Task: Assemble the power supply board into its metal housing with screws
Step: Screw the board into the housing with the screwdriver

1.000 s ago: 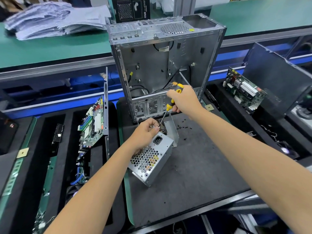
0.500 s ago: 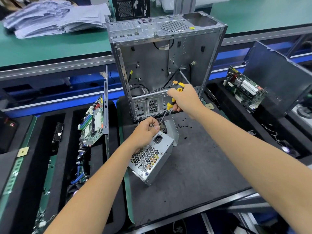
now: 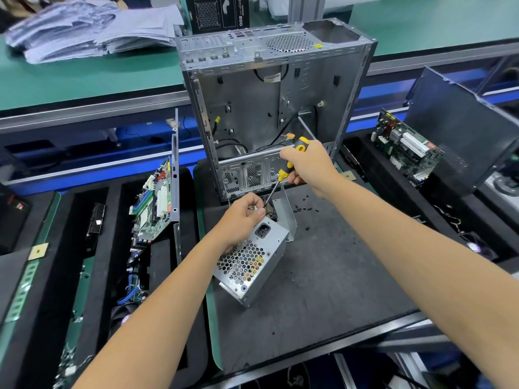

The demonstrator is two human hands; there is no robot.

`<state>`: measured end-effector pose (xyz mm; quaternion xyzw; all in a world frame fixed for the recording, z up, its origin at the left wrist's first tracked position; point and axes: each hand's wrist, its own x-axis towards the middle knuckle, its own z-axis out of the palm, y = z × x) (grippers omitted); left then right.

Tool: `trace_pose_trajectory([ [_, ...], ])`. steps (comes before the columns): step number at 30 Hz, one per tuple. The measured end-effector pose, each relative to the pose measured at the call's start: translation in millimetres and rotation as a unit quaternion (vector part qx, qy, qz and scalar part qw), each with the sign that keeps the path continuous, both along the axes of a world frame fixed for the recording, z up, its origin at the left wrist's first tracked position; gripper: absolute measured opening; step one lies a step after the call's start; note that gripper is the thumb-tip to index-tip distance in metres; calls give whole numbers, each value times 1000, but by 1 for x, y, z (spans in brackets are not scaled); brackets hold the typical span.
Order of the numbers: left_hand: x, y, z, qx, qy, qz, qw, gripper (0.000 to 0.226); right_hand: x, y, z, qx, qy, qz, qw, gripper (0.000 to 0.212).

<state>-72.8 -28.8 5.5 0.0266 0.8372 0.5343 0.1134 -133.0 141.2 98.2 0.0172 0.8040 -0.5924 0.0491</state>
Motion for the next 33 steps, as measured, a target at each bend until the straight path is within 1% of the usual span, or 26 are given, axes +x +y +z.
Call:
trace_pose_trajectory([
  [4, -1, -1, -2, 0, -5, 2, 1000, 18, -1, 1, -2, -14, -38, -29, 999, 23],
  [14, 1, 0, 2, 7, -20, 8, 1000, 12, -3, 2, -2, -12, -52, -19, 998, 19],
  [21, 1, -1, 2, 31, -38, 11, 999, 8, -2, 6, 0, 0, -36, -7, 999, 19],
  [28, 4, -2, 5, 40, -51, 19, 998, 14, 3, 10, 13, 4, -7, 20, 1000, 10],
  [30, 4, -1, 6, 30, -52, 26, 998, 14, 7, 9, 18, 18, -3, 41, 999, 12],
  [33, 3, 3, 8, 12, -42, 19, 999, 15, 15, 5, 23, 64, 17, 86, 994, 25],
])
